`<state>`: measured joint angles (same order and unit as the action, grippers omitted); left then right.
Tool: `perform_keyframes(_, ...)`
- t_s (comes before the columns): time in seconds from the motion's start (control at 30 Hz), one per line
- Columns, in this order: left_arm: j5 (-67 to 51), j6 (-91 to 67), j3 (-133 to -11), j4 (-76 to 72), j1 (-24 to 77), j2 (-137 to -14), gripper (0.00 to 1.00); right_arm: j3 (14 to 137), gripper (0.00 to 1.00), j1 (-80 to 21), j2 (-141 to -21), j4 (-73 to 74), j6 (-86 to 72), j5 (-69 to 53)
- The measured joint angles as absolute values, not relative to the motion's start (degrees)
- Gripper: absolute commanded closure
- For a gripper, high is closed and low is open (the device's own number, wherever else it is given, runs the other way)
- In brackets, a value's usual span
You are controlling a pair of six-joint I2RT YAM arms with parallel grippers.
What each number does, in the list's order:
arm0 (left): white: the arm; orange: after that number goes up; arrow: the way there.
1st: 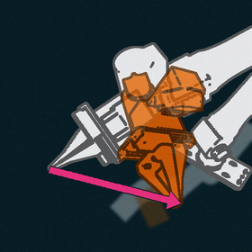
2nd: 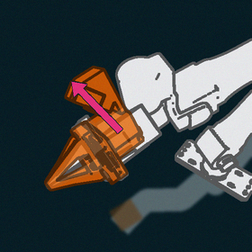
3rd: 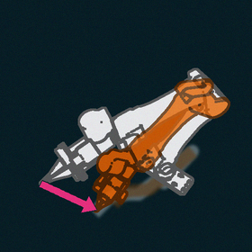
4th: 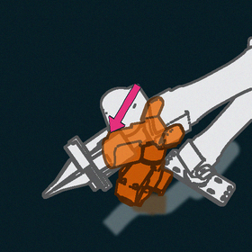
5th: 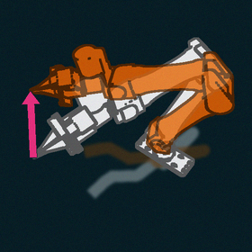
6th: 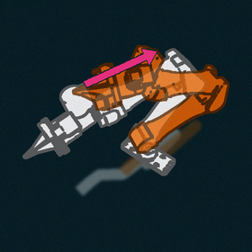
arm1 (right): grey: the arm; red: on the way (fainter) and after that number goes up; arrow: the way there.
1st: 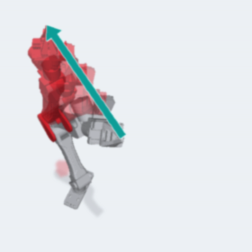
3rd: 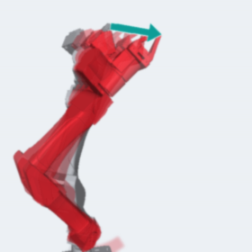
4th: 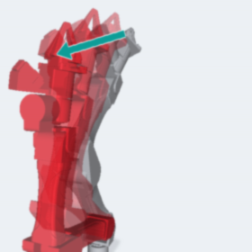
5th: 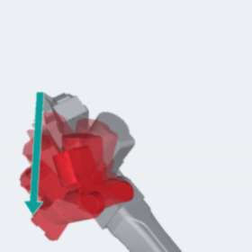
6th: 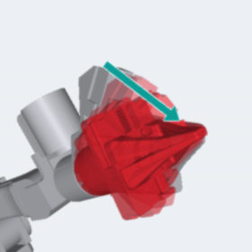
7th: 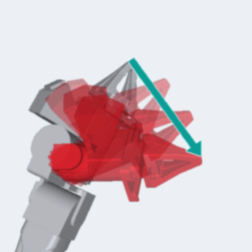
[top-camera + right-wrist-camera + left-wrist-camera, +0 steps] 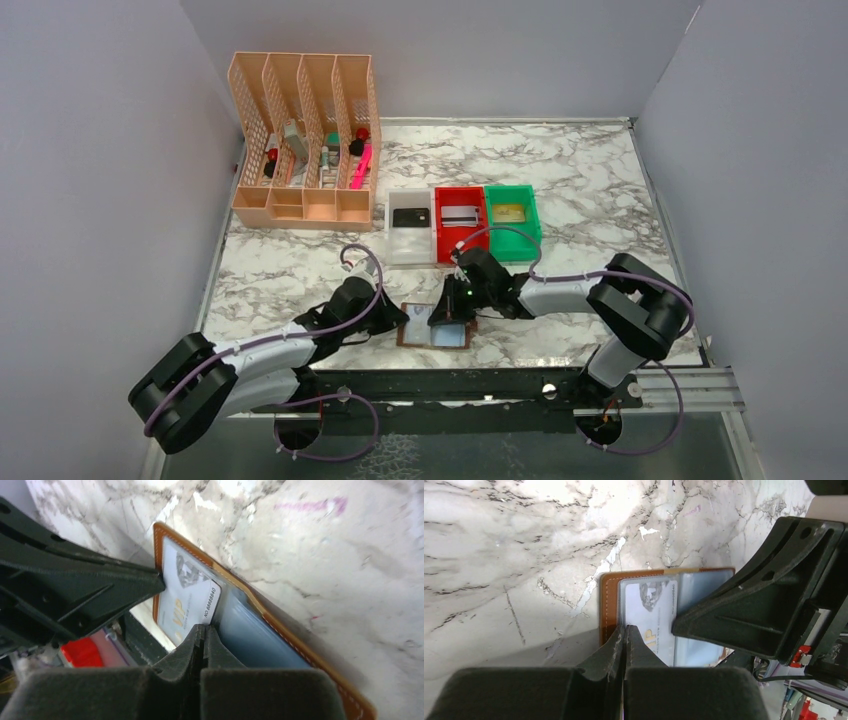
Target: Take the credit cards out of the card holder
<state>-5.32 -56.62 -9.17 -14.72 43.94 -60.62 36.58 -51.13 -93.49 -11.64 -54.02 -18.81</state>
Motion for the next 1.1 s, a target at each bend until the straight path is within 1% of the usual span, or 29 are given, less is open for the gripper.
perform_keyframes(0.2,-4.10,-56.77,-8.62,-13.32,43.99,-58.52,1.00,34.17,0.99,-50.96,-91.39,-15.68,-56.69,-22.52)
perform_keyframes(0.5,-4.05,-56.80,-8.62,-10.83,44.64,-56.71,1.00,31.51,0.99,-50.24,-88.05,-20.97,-58.78,-23.03)
perform_keyframes(0.53,-4.05,-56.82,-8.62,-10.83,44.64,-56.71,1.00,31.46,0.98,-50.24,-88.01,-20.97,-58.92,-23.03)
perform_keyframes(0.6,-4.05,-56.82,-8.62,-10.81,44.64,-56.71,1.00,31.48,0.84,-50.22,-88.01,-20.80,-58.94,-23.00)
perform_keyframes(0.63,-4.05,-56.82,-8.62,-10.81,44.64,-56.71,1.00,31.55,0.80,-50.22,-88.01,-20.36,-58.87,-22.98)
perform_keyframes(0.77,-4.05,-56.82,-8.62,-10.81,44.66,-56.71,1.00,32.60,0.69,-50.22,-88.18,-16.78,-58.02,-22.81)
perform_keyframes(0.83,-4.05,-56.86,-8.62,-10.79,44.64,-56.66,1.00,32.67,0.66,-50.26,-88.20,-16.19,-57.67,-22.83)
perform_keyframes(0.93,-4.05,-57.21,-8.62,-10.55,44.64,-56.42,1.00,32.51,0.64,-50.59,-88.20,-15.55,-57.54,-22.85)
perform_keyframes(1.1,-4.03,-57.78,-8.62,-9.93,44.66,-55.77,1.00,31.42,0.64,-51.83,-88.53,-15.55,-57.67,-23.40)
